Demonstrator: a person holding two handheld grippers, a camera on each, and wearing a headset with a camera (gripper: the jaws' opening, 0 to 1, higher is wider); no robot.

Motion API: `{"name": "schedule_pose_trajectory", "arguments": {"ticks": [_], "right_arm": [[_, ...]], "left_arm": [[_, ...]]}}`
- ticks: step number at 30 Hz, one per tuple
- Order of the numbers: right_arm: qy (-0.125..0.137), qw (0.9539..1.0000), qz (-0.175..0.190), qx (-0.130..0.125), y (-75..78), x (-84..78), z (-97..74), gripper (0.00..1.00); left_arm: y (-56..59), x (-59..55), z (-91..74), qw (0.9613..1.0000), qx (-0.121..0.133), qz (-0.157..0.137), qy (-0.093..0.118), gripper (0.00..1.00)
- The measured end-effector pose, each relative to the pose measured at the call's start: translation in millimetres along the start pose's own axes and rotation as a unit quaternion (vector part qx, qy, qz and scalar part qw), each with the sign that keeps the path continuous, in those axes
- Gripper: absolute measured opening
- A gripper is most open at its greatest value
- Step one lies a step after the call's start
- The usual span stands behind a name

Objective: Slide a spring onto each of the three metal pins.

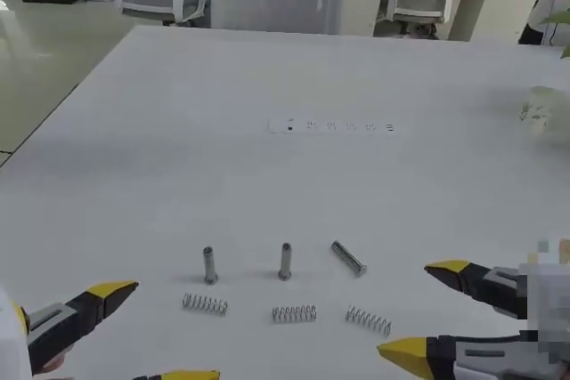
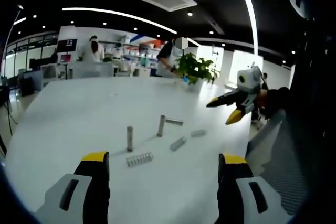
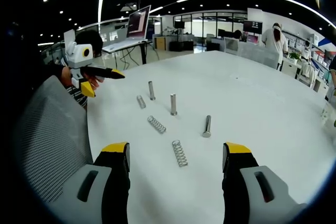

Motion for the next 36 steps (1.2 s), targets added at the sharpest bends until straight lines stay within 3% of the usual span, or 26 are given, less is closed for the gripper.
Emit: {"name": "schedule_pose_trajectory", "arguments": {"ticks": [36], "right_arm": [[-0.014,0.9995,-0.010,0.027,-3.7,0.7,8.5,0.71]], "left_arm": [[0.0,-2.1,-6.7,0.9998,0.020,-0.004,0.007,0.81]]}}
Point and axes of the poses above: the centre of the closed fingertips' face, and the gripper's own axes: z roughly forward along the fingers, y roughly to its right, x roughly out of its top, the point moved 6 cm from there along -z, roughly backward along the fingers, and after that the axes turned 9 degrees about y, right-handed, at the moved point
